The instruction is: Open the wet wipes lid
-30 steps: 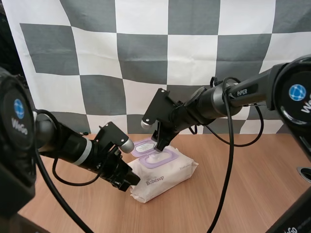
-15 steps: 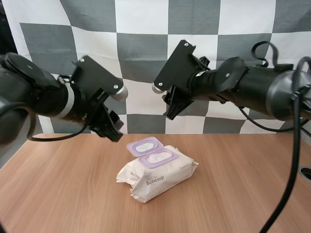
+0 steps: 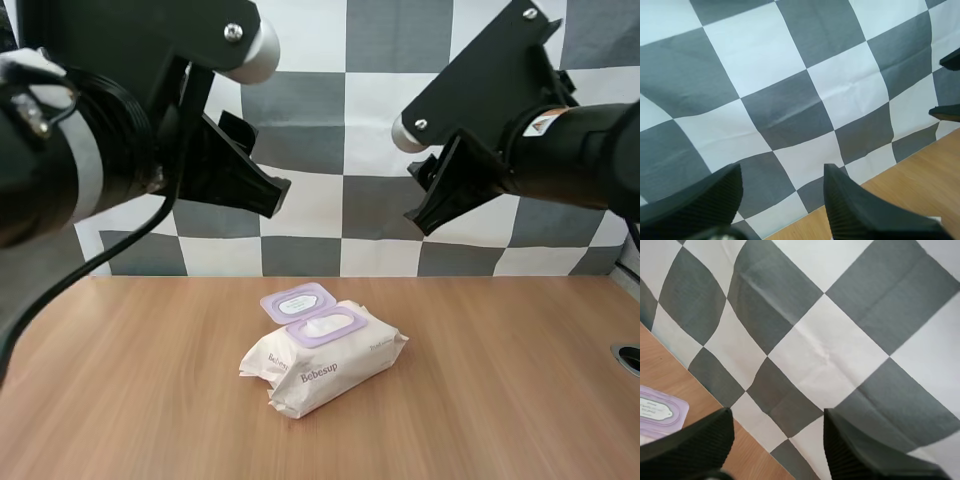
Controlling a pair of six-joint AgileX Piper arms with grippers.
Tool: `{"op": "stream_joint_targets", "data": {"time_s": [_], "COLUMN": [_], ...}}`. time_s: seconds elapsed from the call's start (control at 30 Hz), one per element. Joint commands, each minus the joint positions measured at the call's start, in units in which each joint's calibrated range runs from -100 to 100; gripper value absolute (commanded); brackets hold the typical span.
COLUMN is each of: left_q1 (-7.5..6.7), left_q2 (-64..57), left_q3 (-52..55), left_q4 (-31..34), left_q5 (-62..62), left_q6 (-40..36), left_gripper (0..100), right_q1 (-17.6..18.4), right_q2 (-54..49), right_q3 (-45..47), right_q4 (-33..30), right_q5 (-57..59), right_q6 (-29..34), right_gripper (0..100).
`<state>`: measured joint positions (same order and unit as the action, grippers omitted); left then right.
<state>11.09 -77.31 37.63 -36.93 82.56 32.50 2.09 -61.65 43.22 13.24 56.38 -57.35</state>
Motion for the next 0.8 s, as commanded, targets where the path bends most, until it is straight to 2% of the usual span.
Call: {"op": "stream_joint_targets", "data": {"time_s": [0.0, 0.07, 0.17, 0.23, 0.37, 0.53, 0.67, 0.77], "left_q1": [0.05, -0.03, -0.03, -0.03, -0.03, -0.03, -0.03, -0.03], "left_q2": [-14.6, -18.2, -22.7, -22.7, -22.7, -22.7, -22.7, -22.7], "left_q3": [0.0, 0.2, 0.2, 0.3, 2.8, 13.3, 23.9, 31.4], "left_q4": [6.7, 11.7, 18.1, 20.3, 22.0, 22.0, 21.1, 21.0], "left_q5": [0.2, 0.2, 0.2, 0.0, 1.1, -8.4, -22.2, -27.1], "left_q6": [-12.9, -18.3, -26.4, -30.4, -37.3, -37.5, -37.5, -37.5], "left_gripper": [81, 81, 81, 81, 81, 81, 81, 81], "right_q1": [-0.7, -1.4, -3.6, -4.7, -5.7, -5.7, -5.7, -5.6], "right_q2": [-32.3, -36.4, -38.3, -38.3, -38.3, -38.3, -38.3, -38.3], "right_q3": [0.0, 0.0, -0.7, -1.6, -0.9, 6.8, 18.2, 25.4], "right_q4": [-1.2, -2.3, -3.8, -5.5, -4.0, -2.0, -2.6, -3.9], "right_q5": [6.6, 12.2, 20.6, 26.1, 28.0, 19.5, 11.3, 5.9], "right_q6": [10.2, 15.3, 16.7, 19.5, 20.5, 20.5, 20.4, 20.2], "right_gripper": [88, 87, 84, 82, 82, 82, 82, 79]}}
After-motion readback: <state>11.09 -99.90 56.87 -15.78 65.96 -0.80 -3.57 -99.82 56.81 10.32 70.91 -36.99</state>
